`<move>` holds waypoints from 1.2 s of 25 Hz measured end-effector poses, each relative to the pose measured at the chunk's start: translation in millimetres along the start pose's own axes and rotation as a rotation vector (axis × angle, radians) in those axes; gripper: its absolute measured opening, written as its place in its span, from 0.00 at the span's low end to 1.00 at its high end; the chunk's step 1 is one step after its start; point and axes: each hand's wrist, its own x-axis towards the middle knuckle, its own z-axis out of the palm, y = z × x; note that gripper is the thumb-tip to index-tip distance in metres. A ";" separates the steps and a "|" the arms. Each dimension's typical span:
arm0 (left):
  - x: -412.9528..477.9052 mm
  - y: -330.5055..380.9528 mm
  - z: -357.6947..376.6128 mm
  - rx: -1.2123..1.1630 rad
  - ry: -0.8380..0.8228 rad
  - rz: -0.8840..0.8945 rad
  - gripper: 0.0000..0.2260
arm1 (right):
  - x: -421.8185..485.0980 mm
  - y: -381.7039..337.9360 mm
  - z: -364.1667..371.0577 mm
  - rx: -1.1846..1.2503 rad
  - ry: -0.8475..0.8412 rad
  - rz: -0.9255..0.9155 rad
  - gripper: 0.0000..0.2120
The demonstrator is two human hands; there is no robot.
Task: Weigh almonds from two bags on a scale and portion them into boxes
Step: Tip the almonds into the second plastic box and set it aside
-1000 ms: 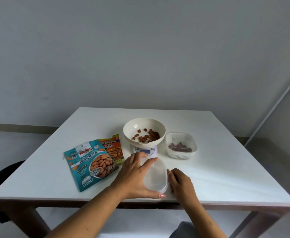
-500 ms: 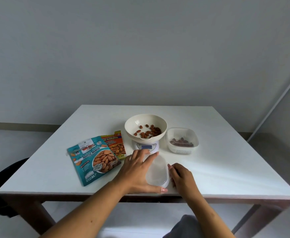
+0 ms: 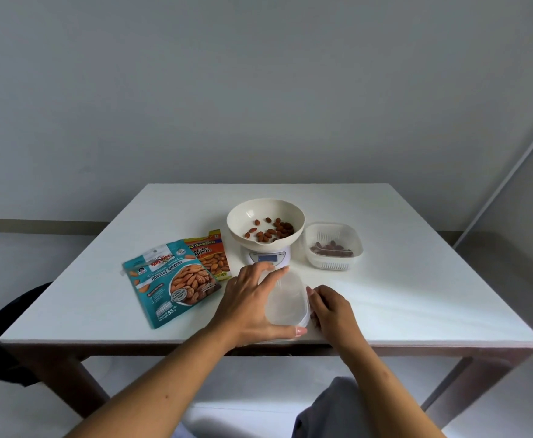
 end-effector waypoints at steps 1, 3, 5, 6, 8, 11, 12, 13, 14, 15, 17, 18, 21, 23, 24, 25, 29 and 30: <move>0.9 0.4 -2.6 -0.074 0.038 -0.016 0.48 | 0.2 0.1 -0.1 -0.002 0.006 0.004 0.16; 2.7 -1.0 -9.6 -0.280 0.144 -0.059 0.46 | 0.5 2.3 -0.2 0.013 0.026 0.020 0.16; 0.7 -7.5 -12.7 -0.405 0.197 -0.054 0.44 | 1.1 4.4 -1.1 0.060 0.040 0.052 0.16; -2.9 -13.5 -11.9 -0.480 0.220 -0.063 0.43 | 2.2 4.6 -1.7 0.076 0.042 0.061 0.16; -12.6 -29.2 -9.0 -0.697 0.327 -0.149 0.41 | 6.3 3.5 -1.7 0.083 0.051 0.070 0.16; -25.2 -57.6 -4.1 -0.927 0.547 -0.307 0.48 | 13.0 2.6 0.3 0.012 0.087 0.061 0.21; -27.7 -65.4 -2.7 -0.975 0.593 -0.334 0.49 | 15.4 1.2 -0.7 -0.065 0.128 0.044 0.23; -29.2 -71.8 -0.6 -1.014 0.619 -0.351 0.47 | 18.7 -1.5 -3.6 -0.167 0.185 0.011 0.23; -29.7 -78.6 2.6 -1.051 0.633 -0.361 0.43 | 24.2 -7.1 -6.0 -0.256 0.239 -0.039 0.22; -29.1 -84.8 5.0 -1.081 0.643 -0.376 0.40 | 33.1 -15.3 -6.9 -0.298 0.272 -0.090 0.21; -27.8 -92.9 9.5 -1.129 0.655 -0.404 0.40 | 57.6 -35.8 -6.7 -0.214 0.241 -0.098 0.20; -26.8 -94.9 10.2 -1.142 0.651 -0.415 0.42 | 72.4 -47.4 -5.8 -0.133 0.193 -0.031 0.20; -24.1 -95.7 11.7 -1.158 0.637 -0.449 0.47 | 108.0 -68.9 2.7 0.107 0.033 0.310 0.19; -23.2 -97.5 13.1 -1.154 0.646 -0.470 0.49 | 119.4 -72.0 10.7 0.298 -0.014 0.463 0.16; -22.5 -98.1 13.7 -1.153 0.649 -0.473 0.49 | 122.4 -72.4 13.2 0.370 -0.009 0.496 0.15; -22.0 -98.6 13.8 -1.155 0.650 -0.478 0.49 | 124.7 -71.8 15.0 0.403 0.003 0.505 0.14; -23.1 -101.6 14.0 -1.164 0.650 -0.463 0.49 | 126.2 -70.3 17.5 0.385 -0.021 0.463 0.12; -23.3 -102.3 13.7 -1.159 0.646 -0.458 0.49 | 123.0 -69.5 15.9 0.375 -0.050 0.446 0.12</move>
